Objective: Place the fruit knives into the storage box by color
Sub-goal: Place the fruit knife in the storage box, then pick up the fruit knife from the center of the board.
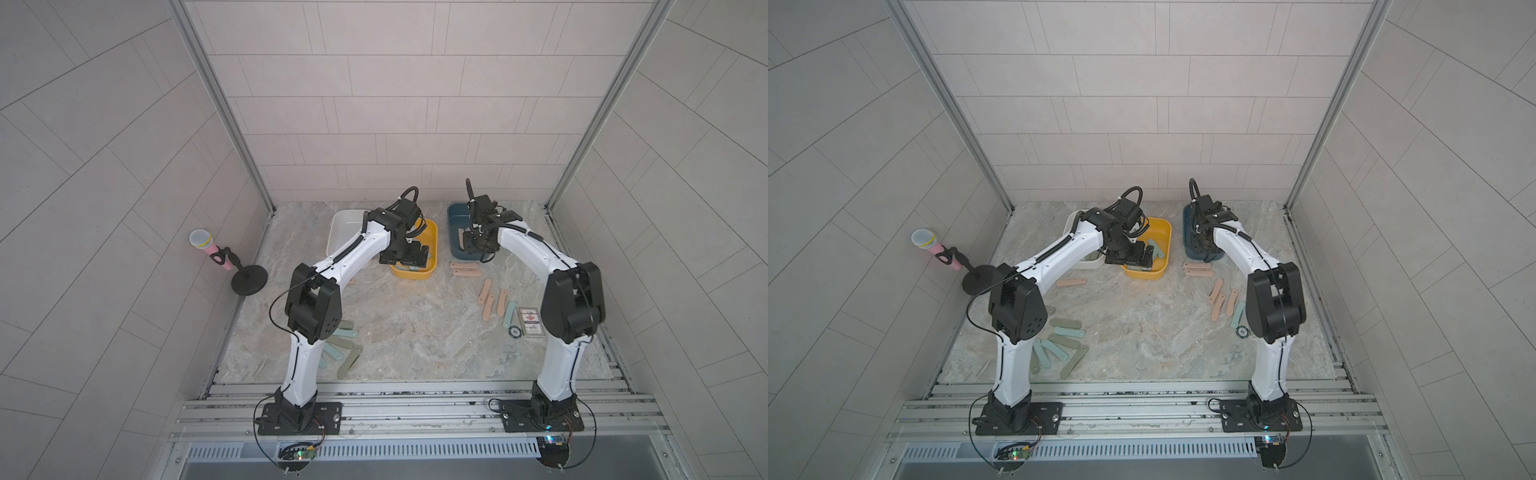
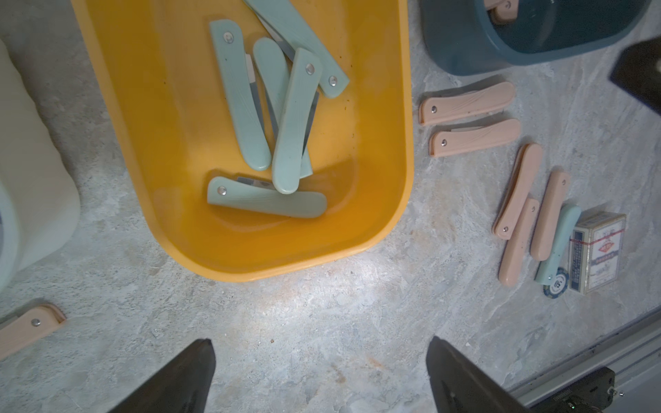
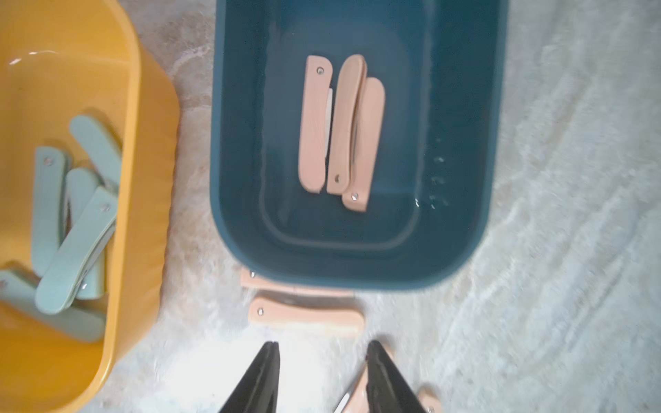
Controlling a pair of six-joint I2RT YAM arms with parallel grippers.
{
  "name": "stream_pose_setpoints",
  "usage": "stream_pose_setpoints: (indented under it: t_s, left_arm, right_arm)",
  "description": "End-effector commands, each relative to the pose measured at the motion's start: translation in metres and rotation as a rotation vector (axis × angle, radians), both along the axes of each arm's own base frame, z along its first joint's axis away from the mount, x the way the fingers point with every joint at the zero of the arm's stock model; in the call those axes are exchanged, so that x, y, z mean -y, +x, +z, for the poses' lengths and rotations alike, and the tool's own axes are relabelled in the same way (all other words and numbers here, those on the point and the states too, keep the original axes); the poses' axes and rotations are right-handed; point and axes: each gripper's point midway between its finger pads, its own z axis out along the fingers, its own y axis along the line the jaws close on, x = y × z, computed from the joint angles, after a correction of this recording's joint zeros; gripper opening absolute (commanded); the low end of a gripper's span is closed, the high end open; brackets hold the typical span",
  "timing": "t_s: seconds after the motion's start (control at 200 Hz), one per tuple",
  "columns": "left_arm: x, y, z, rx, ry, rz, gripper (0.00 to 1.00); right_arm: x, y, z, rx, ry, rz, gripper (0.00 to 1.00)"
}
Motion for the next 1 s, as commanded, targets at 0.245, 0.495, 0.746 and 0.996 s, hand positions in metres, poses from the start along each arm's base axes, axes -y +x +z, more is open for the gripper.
stream_pose_setpoints:
  t_s: [0.245, 0.495, 0.746, 0.996]
  left_arm:
    - [-0.009, -0.063, -0.028, -0.064, 0.009, -0.039, 1.0]
    - [-0.016, -0.069, -0.046, -0.097, 0.054, -0.056, 1.0]
    - [-0.015, -0.067, -0.05, -0.105, 0.065, -0.067, 1.0]
    - [-0.015, -0.065, -0.053, -0.108, 0.073, -0.068, 1.0]
  right_arm:
    - [0.031, -0.089, -0.061, -0.118, -0.047, -0.112, 0.38]
    - [0.031, -0.064, -0.093, -0.161, -0.043, -0.13, 0.44]
    - [0.037, -0.051, -0.112, -0.189, -0.049, -0.173, 0.47]
    - [0.041, -0.041, -0.13, -0.209, -0.014, -0.206, 0.44]
